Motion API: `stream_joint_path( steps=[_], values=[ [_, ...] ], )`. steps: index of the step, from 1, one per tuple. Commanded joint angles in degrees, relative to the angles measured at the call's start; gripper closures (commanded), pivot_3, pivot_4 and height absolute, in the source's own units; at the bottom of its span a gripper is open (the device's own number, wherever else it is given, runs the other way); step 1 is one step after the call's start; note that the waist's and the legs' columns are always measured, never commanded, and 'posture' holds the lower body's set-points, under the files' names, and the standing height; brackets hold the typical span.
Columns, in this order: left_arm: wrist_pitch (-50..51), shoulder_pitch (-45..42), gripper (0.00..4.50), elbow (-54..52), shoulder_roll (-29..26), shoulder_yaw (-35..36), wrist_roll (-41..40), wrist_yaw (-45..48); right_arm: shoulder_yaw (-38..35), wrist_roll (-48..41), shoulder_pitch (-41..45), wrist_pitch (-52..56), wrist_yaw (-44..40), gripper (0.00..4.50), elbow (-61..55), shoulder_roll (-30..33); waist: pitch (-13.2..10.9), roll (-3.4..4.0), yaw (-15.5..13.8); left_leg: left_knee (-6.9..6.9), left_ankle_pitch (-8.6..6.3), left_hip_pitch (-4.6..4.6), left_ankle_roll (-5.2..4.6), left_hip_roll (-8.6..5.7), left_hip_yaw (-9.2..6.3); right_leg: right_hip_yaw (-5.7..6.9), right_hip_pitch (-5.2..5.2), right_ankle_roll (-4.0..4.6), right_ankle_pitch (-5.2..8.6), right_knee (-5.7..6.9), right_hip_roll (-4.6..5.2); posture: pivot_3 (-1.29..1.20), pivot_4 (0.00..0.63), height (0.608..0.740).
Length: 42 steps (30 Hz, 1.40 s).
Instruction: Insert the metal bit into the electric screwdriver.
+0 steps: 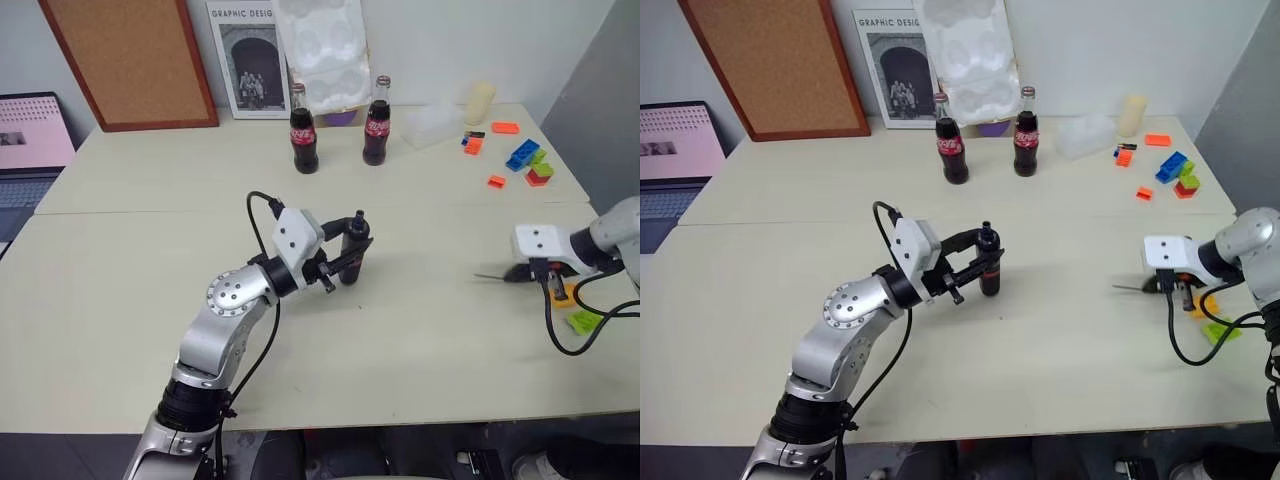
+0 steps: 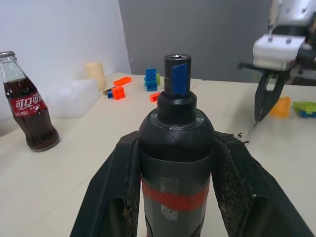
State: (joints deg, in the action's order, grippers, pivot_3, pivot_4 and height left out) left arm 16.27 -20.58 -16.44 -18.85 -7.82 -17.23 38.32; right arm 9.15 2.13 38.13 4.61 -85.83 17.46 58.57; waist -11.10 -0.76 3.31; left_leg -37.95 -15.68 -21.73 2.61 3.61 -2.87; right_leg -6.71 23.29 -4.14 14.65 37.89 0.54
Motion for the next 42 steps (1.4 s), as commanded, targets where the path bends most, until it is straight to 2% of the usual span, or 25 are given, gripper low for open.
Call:
stream_joint_path(
  steps=[1,5,8,11,18,28,37,42],
  values=[
    [-0.7,-1.0,2.86,-1.2,-0.8,2.0,-2.6,2.0,-11.8,-12.4,-7.3,14.4,6.2,4.50,-20.2,-2.0,0.0,-0.01,-0.2,-0.01,0.00,-0.02,0.00,0.00,-0.03,0.03,0.00,0.00,0.00,0.00,0.00,0.00,0.150,0.740],
    [2.6,-2.2,2.86,-1.2,-0.5,3.6,-5.8,2.1,-20.1,-23.1,-12.6,27.2,17.2,4.50,-36.2,-9.4,0.0,-0.01,-0.3,-0.02,0.00,-0.07,0.00,0.00,-0.11,0.11,0.00,-0.01,0.01,0.01,-0.01,0.00,0.150,0.740],
    [5.3,-2.9,2.86,-1.2,-1.0,4.4,-8.1,2.8,-22.7,-29.1,-13.0,34.2,25.9,4.50,-44.2,-15.6,0.0,-0.02,-0.2,-0.05,0.00,-0.08,0.01,-0.01,-0.10,0.10,0.01,-0.02,0.01,0.05,-0.01,0.00,0.150,0.740],
    [5.2,-2.4,2.86,-0.9,-2.4,3.9,-7.9,4.3,-22.9,-32.9,-12.0,38.2,31.9,4.50,-48.0,-19.3,0.0,-0.02,-0.2,-0.03,0.00,-0.08,0.01,0.00,-0.12,0.13,0.01,-0.11,0.07,0.05,-0.02,0.00,0.150,0.740],
    [4.6,-1.7,2.86,1.5,-3.7,3.6,-7.3,6.1,-21.8,-38.5,-8.7,41.0,39.1,4.50,-49.5,-23.3,0.0,-0.01,-0.2,0.00,0.00,-0.11,0.00,0.00,-0.12,0.14,0.04,-0.02,0.02,-0.01,-0.02,0.00,0.150,0.740],
    [3.7,-1.1,2.86,0.8,-0.2,3.8,-6.1,1.2,-15.3,-39.8,-5.9,39.2,47.9,4.50,-50.8,-31.3,0.0,-0.01,-0.1,0.03,0.00,-0.14,0.00,0.01,-0.13,0.15,0.06,-0.04,0.04,-0.02,-0.03,0.00,0.150,0.740],
    [2.6,0.7,2.86,2.6,0.5,2.8,-4.3,-0.6,-8.7,-34.7,-4.1,32.8,52.5,4.50,-47.2,-37.6,0.0,-0.02,0.0,0.05,0.00,-0.14,0.00,0.01,-0.13,0.15,0.08,-0.04,0.04,-0.04,-0.03,0.00,0.150,0.740],
    [2.9,1.4,2.86,1.2,0.6,2.3,-4.6,-0.9,-7.1,-33.3,-3.5,31.0,53.3,4.50,-46.1,-39.0,0.0,-0.02,0.0,0.04,0.00,-0.14,0.00,0.01,-0.13,0.15,0.08,-0.11,0.08,-0.02,-0.03,0.00,0.150,0.740]
  ],
)
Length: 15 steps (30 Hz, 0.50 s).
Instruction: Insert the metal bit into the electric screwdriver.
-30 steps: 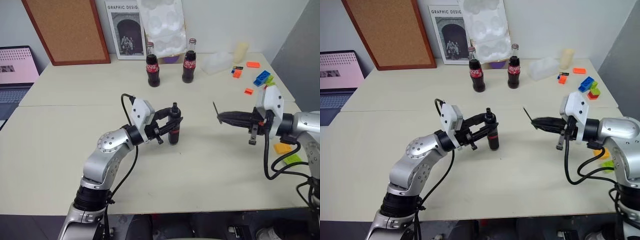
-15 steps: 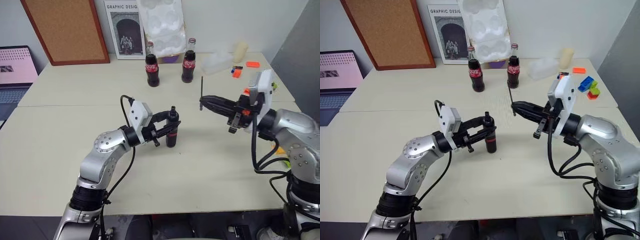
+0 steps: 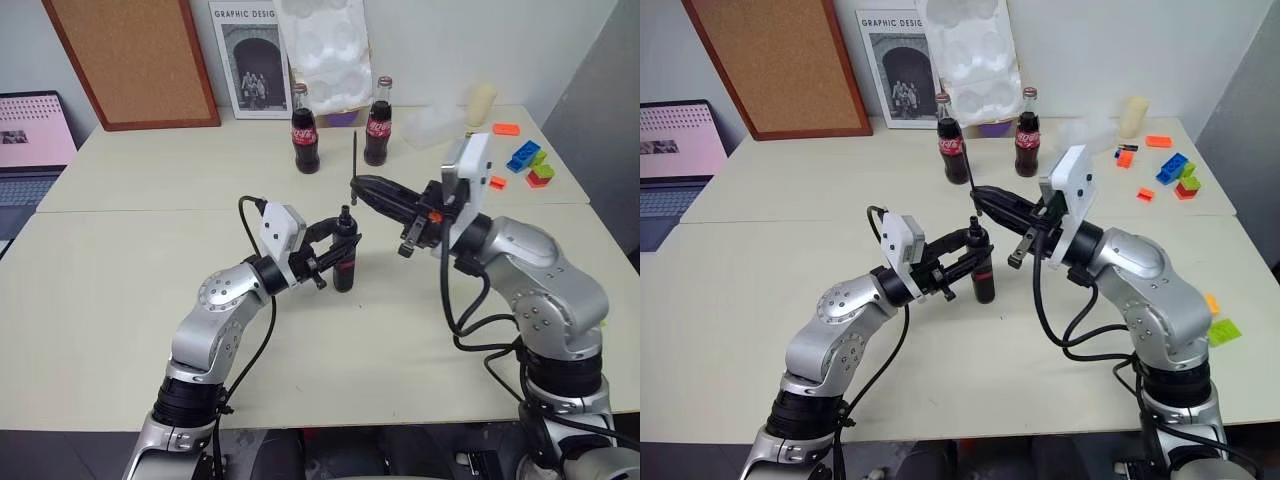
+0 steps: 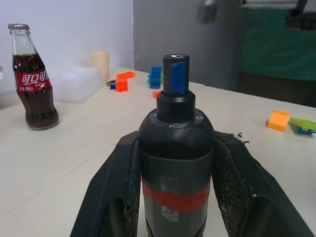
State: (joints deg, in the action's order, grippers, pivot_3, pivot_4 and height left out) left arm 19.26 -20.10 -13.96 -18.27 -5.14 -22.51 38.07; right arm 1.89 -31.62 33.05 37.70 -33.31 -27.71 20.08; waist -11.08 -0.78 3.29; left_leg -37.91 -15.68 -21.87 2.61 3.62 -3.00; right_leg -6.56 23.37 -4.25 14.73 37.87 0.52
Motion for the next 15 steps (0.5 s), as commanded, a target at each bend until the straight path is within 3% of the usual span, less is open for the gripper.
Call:
stream_joint_path(
  steps=[1,15],
  values=[
    [0.1,1.1,2.86,-1.7,0.1,-0.5,0.6,-0.8,0.3,0.6,1.6,-2.1,1.0,4.50,-0.8,-0.7,0.0,0.00,0.0,0.01,0.00,0.00,0.00,0.00,0.00,0.00,0.00,0.00,0.00,0.00,0.00,0.00,0.150,0.740],
    [0.0,1.8,2.86,-3.4,-0.2,-1.3,0.8,-1.1,1.2,-2.0,0.6,2.4,2.4,4.50,-3.3,-0.3,0.0,0.00,0.0,0.05,0.00,-0.02,0.00,0.01,0.00,0.00,0.02,0.02,0.01,-0.04,0.00,0.00,0.150,0.740]
  ],
)
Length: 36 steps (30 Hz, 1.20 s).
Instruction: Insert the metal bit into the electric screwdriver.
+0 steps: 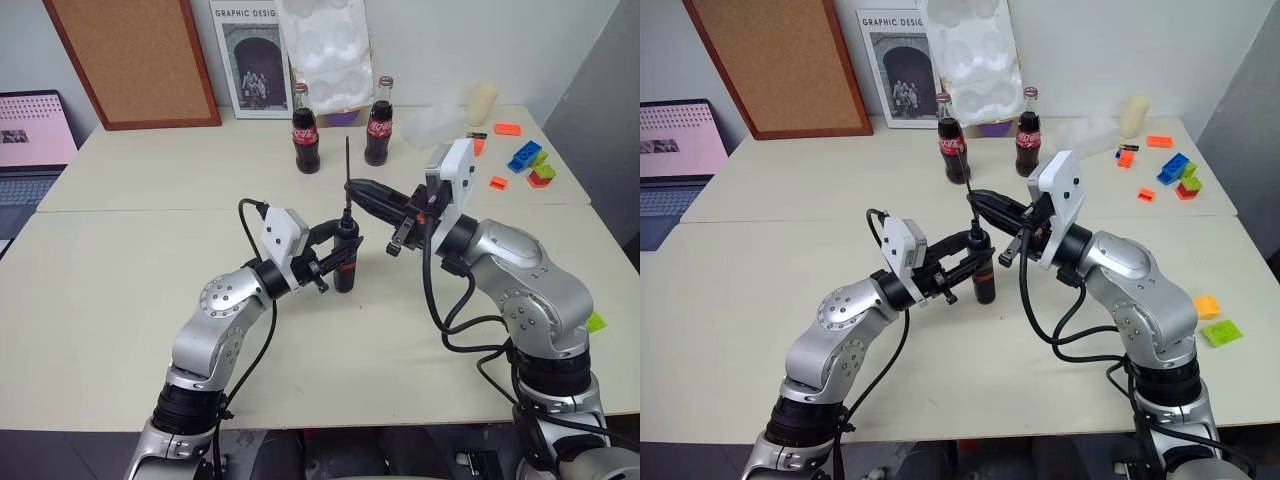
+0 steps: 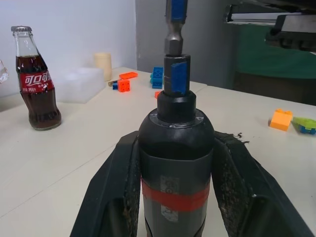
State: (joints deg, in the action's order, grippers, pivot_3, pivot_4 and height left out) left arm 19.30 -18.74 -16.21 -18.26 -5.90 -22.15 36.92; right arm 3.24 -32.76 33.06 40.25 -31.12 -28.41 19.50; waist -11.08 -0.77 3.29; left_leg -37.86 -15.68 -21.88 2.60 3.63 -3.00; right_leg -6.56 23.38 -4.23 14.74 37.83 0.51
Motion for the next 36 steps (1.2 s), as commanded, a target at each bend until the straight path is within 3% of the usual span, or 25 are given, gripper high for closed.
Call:
stream_joint_path(
  steps=[1,26,36],
  values=[
    [0.0,0.5,2.86,-1.1,-0.2,-0.5,0.4,0.1,0.0,-0.8,0.5,-0.2,0.1,4.50,-2.6,0.4,0.0,0.00,0.0,0.00,0.00,0.00,0.00,0.00,0.00,0.00,0.00,-0.01,0.01,-0.01,0.00,0.00,0.150,0.740],
    [-0.1,0.7,2.86,-1.5,-1.2,-0.9,0.6,0.9,0.8,-0.7,-1.5,-0.2,-1.1,4.50,-2.6,2.7,0.0,0.00,0.0,0.04,0.00,-0.01,0.00,0.00,0.00,0.00,0.02,-0.12,0.09,-0.07,0.00,0.00,0.150,0.740],
    [-0.9,0.6,2.86,-1.5,-1.4,-1.4,0.9,1.4,1.3,-1.6,0.5,7.7,2.6,4.50,-2.2,3.0,0.0,-0.01,0.0,0.04,0.00,0.00,0.00,0.00,0.00,0.00,0.01,-0.14,0.11,-0.07,0.00,0.00,0.150,0.740]
  ],
)
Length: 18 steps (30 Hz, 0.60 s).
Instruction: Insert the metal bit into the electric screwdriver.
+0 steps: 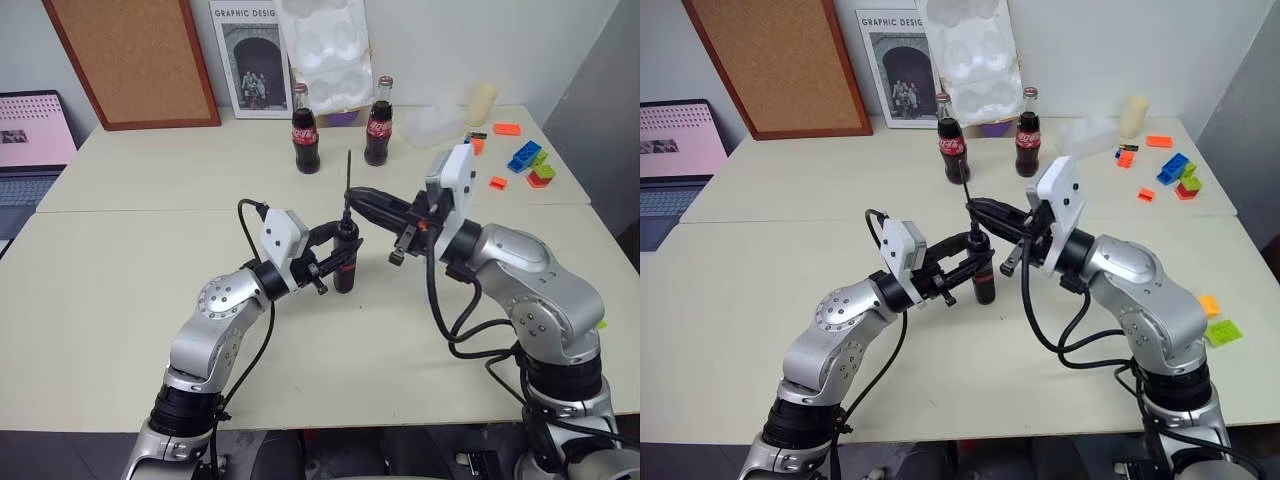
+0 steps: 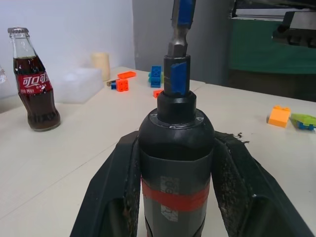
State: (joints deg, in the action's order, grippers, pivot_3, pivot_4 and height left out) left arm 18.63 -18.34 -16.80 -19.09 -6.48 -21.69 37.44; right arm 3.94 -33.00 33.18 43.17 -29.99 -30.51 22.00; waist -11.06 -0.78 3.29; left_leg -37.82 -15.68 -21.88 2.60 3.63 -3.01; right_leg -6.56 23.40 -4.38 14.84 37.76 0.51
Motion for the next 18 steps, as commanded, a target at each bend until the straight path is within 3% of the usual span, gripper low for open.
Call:
stream_joint_path(
  steps=[1,18],
  values=[
    [-0.3,0.2,2.86,-0.9,-0.5,-0.8,0.5,0.9,0.2,-2.1,0.7,6.1,1.8,4.50,-0.1,0.5,0.0,0.00,0.0,0.00,0.00,0.00,0.00,0.00,0.00,0.00,0.00,0.00,0.00,0.00,0.00,0.00,0.150,0.740],
    [-0.4,-0.4,2.86,-0.3,0.3,-0.3,0.7,0.3,-0.9,-5.5,-0.2,10.4,3.0,4.50,-0.9,2.5,0.0,-0.02,0.0,0.02,0.00,-0.03,0.00,0.00,0.01,0.00,0.02,0.00,0.02,-0.05,0.00,0.00,0.150,0.740]
  ],
)
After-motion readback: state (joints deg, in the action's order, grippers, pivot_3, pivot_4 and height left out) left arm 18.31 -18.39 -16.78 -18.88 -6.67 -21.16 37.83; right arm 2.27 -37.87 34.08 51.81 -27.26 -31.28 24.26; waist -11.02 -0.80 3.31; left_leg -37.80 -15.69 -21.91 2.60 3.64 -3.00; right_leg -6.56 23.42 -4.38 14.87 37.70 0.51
